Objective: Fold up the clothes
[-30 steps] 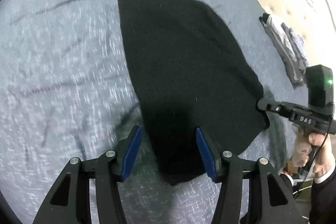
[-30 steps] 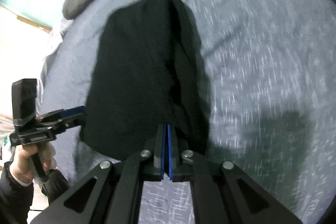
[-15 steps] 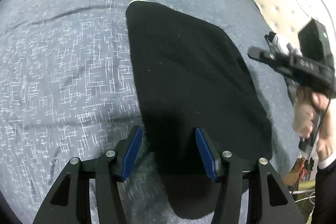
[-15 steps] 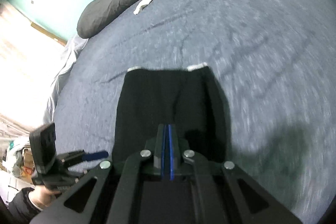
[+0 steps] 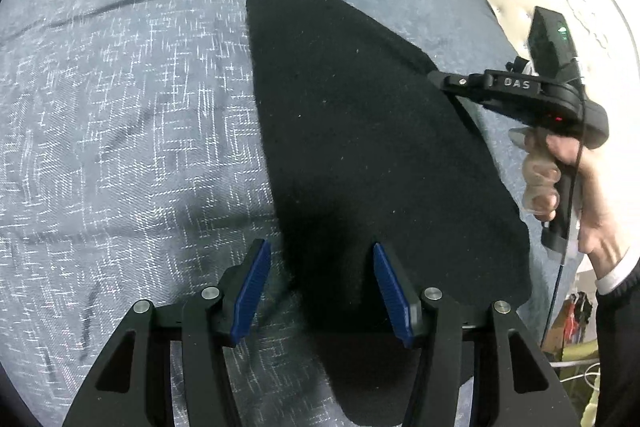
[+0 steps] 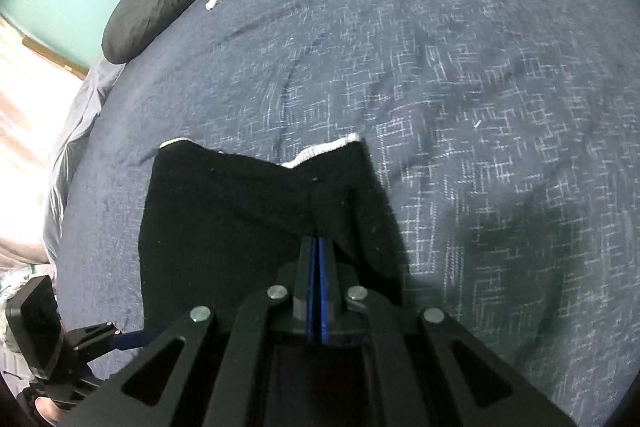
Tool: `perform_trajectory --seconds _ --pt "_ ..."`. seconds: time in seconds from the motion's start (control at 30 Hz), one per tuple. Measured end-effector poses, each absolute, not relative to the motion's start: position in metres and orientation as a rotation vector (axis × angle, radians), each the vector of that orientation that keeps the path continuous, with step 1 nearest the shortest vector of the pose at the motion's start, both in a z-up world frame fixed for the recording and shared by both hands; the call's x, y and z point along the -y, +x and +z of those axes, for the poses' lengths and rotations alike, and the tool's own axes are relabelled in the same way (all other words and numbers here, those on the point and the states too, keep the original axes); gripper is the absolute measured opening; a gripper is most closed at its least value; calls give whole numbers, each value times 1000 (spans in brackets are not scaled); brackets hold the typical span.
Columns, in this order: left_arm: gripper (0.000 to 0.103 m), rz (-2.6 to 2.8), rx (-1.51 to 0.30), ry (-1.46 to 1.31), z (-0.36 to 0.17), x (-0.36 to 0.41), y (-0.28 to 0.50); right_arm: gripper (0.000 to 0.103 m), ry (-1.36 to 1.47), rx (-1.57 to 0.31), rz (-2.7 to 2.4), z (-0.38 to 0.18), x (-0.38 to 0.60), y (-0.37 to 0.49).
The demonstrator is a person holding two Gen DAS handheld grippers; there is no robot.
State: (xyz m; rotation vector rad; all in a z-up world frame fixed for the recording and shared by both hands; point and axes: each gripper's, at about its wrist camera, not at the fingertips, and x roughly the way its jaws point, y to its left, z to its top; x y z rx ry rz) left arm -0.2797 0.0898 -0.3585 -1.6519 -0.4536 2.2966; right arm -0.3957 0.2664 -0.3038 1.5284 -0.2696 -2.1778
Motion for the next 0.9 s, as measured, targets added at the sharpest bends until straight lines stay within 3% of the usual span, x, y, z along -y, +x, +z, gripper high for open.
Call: perform_trajectory --seconds 0.13,0.23,0.37,0.8,0.9 --pt "58 2308 438 -1641 -343 -71 -256 1 1457 307 -2160 -285 -271 -385" --pt "58 2305 458 -1656 -345 -73 -257 1 1514 215 -2156 -294 -270 -380" --pt "58 2306 484 -1648 -339 -71 -253 0 1514 330 -2193 -293 -290 -377" --pt "59 2260 572 -1679 -351 -63 -243 4 1484 343 -2113 -266 -334 -290" --pt "59 2268 575 -1678 -350 -68 -242 14 1557 319 -2094 -274 -351 -271"
